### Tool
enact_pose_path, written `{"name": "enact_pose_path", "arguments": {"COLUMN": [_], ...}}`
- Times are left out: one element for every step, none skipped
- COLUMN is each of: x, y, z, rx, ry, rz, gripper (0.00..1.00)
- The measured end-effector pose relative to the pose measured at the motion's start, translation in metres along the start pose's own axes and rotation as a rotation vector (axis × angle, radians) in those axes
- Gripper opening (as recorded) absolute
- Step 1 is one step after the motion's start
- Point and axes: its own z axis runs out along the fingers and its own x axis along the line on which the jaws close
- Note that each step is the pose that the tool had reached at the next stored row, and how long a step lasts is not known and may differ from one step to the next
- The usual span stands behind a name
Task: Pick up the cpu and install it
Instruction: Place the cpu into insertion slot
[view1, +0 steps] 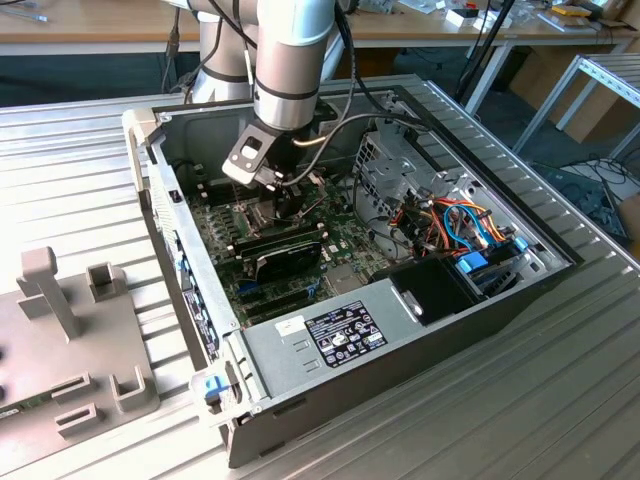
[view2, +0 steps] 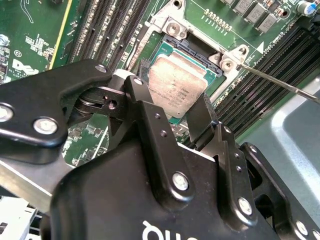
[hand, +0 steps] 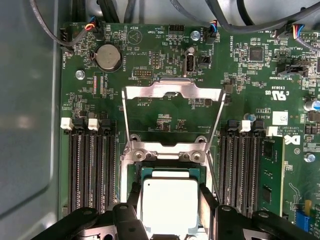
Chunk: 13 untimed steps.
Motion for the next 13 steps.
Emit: {"name": "enact_pose_path", "arguments": {"x": [0.0,0.0,0.0,0.0,0.0,0.0001,0.0,0.0001,0.0001,0.0,0.0,0.0,0.0], "y": [0.0,0.0,0.0,0.0,0.0,0.0,0.0,0.0,0.0,0.0,0.0,0.0,0.0], "z": [0.0,0.0001,0.0001,0.0001,0.0001,0.0001,0.0001,0.0001,0.0002,0.0004,0.0004,0.0004,0.0005], "rx": [0.0,-0.0001,-0.0001,-0.0001,0.0,-0.0003,-0.0003,-0.0005,-0.0005,-0.0001,-0.0001,-0.0001,-0.0002], "ry": [0.0001,0.0001,0.0002,0.0001,0.0015,0.0083,0.0138,0.0169,0.0171,0.0165,0.0162,0.0162,0.0163], "rz": [0.0,0.0,0.0,0.001,0.001,0.001,0.001,0.002,0.002,0.016,0.023,0.023,0.024], "gripper": [0.55,0.55,0.55,0.55,0.55,0.55,0.55,0.55,0.55,0.55,0.55,0.55,0.55]}}
